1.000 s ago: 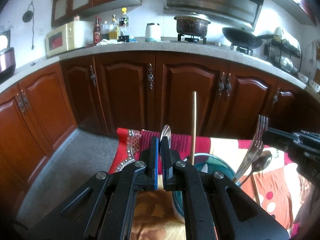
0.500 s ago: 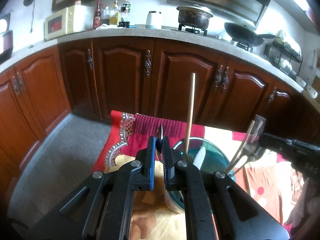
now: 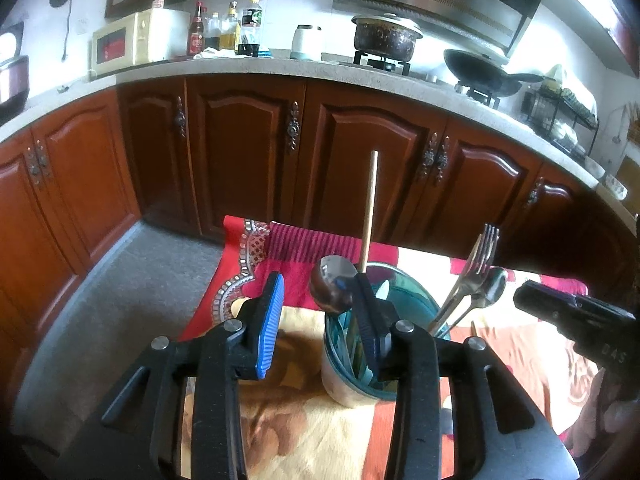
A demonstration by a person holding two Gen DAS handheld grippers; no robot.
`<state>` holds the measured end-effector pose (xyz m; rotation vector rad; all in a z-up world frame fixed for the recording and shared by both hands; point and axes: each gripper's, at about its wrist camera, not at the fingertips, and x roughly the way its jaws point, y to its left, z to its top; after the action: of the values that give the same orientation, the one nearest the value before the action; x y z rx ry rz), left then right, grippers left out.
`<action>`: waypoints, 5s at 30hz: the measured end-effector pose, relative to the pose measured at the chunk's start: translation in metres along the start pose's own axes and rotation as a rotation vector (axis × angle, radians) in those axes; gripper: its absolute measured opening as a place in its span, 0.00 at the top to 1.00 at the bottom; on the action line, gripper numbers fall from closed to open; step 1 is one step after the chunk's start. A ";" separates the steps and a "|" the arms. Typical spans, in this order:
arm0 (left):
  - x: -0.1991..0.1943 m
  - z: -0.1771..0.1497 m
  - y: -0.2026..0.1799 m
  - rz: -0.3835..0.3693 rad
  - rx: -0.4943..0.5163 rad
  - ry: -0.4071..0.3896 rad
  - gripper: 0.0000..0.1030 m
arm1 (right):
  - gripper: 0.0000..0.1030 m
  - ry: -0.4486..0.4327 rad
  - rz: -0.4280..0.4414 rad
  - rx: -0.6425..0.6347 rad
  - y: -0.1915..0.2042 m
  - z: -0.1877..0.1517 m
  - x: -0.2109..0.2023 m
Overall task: Organize utensils
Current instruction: 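Grasp the steel spoon lying on the blanket with the right tool, then lift the spoon with the right tool while the left tool grasps the wooden chopstick, then lower the spoon and chopstick into the cup and open both tools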
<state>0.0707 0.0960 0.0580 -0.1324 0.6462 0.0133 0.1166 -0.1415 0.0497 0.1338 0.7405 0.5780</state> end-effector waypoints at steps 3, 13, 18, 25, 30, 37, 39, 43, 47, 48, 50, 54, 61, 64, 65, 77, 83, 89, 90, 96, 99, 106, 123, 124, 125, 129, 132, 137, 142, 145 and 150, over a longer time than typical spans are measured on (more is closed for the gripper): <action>-0.009 -0.004 -0.004 -0.001 0.019 -0.003 0.66 | 0.77 0.010 0.005 0.007 -0.002 -0.009 -0.007; -0.038 -0.031 -0.022 -0.070 0.056 0.012 0.66 | 0.77 0.132 -0.034 0.033 -0.039 -0.075 -0.027; -0.036 -0.055 -0.036 -0.110 0.069 0.070 0.66 | 0.77 0.231 -0.039 0.049 -0.060 -0.125 -0.022; -0.025 -0.072 -0.048 -0.134 0.068 0.139 0.66 | 0.77 0.309 -0.063 -0.083 -0.045 -0.156 0.007; -0.024 -0.074 -0.047 -0.138 0.067 0.142 0.66 | 0.77 0.366 -0.083 -0.146 -0.039 -0.159 0.032; -0.018 -0.080 -0.046 -0.140 0.061 0.169 0.66 | 0.78 0.376 -0.097 -0.121 -0.046 -0.153 0.055; -0.017 -0.081 -0.047 -0.141 0.063 0.172 0.66 | 0.80 0.373 -0.093 -0.114 -0.045 -0.151 0.058; -0.017 -0.083 -0.050 -0.148 0.065 0.177 0.66 | 0.94 0.344 -0.071 -0.050 -0.051 -0.149 0.056; -0.019 -0.084 -0.058 -0.165 0.080 0.179 0.66 | 0.97 0.277 -0.030 0.084 -0.070 -0.150 0.033; -0.019 -0.085 -0.062 -0.174 0.086 0.182 0.66 | 0.97 0.256 -0.019 0.118 -0.075 -0.150 0.025; -0.019 -0.088 -0.072 -0.190 0.100 0.189 0.66 | 0.97 0.210 -0.009 0.179 -0.085 -0.151 0.009; -0.014 -0.092 -0.097 -0.235 0.125 0.213 0.66 | 0.97 0.116 -0.006 0.307 -0.114 -0.154 -0.024; 0.019 -0.095 -0.165 -0.325 0.161 0.311 0.66 | 0.97 0.018 -0.058 0.424 -0.153 -0.164 -0.064; 0.048 -0.094 -0.193 -0.341 0.142 0.372 0.66 | 0.97 -0.010 -0.067 0.450 -0.167 -0.169 -0.077; 0.063 -0.093 -0.203 -0.323 0.138 0.384 0.66 | 0.97 -0.020 -0.066 0.461 -0.171 -0.170 -0.080; 0.180 -0.086 -0.236 -0.158 0.127 0.454 0.67 | 0.97 -0.070 -0.004 0.534 -0.206 -0.175 -0.087; 0.202 -0.093 -0.242 -0.171 0.183 0.479 0.94 | 0.97 -0.064 0.004 0.522 -0.207 -0.173 -0.083; 0.174 -0.089 -0.224 -0.263 0.169 0.462 0.96 | 0.97 -0.067 0.005 0.494 -0.198 -0.167 -0.087; 0.164 -0.090 -0.222 -0.280 0.168 0.451 0.96 | 0.97 -0.073 0.008 0.489 -0.195 -0.166 -0.089; 0.084 -0.073 -0.202 -0.390 0.191 0.341 0.96 | 0.97 -0.098 0.004 0.436 -0.169 -0.154 -0.100; 0.056 -0.068 -0.191 -0.411 0.185 0.296 0.96 | 0.97 -0.109 -0.007 0.409 -0.155 -0.147 -0.105; 0.009 -0.055 -0.168 -0.415 0.184 0.212 0.96 | 0.97 -0.133 -0.005 0.360 -0.125 -0.134 -0.117; -0.040 -0.032 -0.098 -0.345 0.133 0.116 0.96 | 0.97 -0.177 0.067 0.220 -0.043 -0.079 -0.116; -0.040 -0.030 -0.095 -0.343 0.131 0.112 0.96 | 0.97 -0.179 0.072 0.213 -0.038 -0.076 -0.114; -0.043 -0.027 -0.089 -0.339 0.127 0.104 0.96 | 0.97 -0.181 0.080 0.204 -0.033 -0.072 -0.112; -0.050 -0.006 -0.062 -0.320 0.091 0.061 0.96 | 0.97 -0.192 0.110 0.168 -0.010 -0.055 -0.102; -0.051 0.015 -0.042 -0.292 0.056 0.023 0.96 | 0.97 -0.205 0.137 0.137 0.008 -0.040 -0.094; -0.049 0.050 -0.016 -0.244 -0.002 -0.051 0.96 | 0.97 -0.220 0.146 0.085 0.033 -0.017 -0.073; -0.034 0.073 -0.004 -0.195 -0.022 -0.106 0.96 | 0.97 -0.223 0.124 0.048 0.047 0.001 -0.041; -0.026 0.083 0.001 -0.178 -0.033 -0.131 0.96 | 0.97 -0.227 0.090 0.019 0.052 0.007 -0.023; -0.008 0.093 0.006 -0.175 -0.060 -0.142 0.96 | 0.97 -0.224 0.049 -0.020 0.056 0.010 0.008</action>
<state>0.1197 0.1143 0.1354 -0.2433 0.4910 -0.1256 0.1031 -0.0893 0.0700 0.1947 0.5150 0.6058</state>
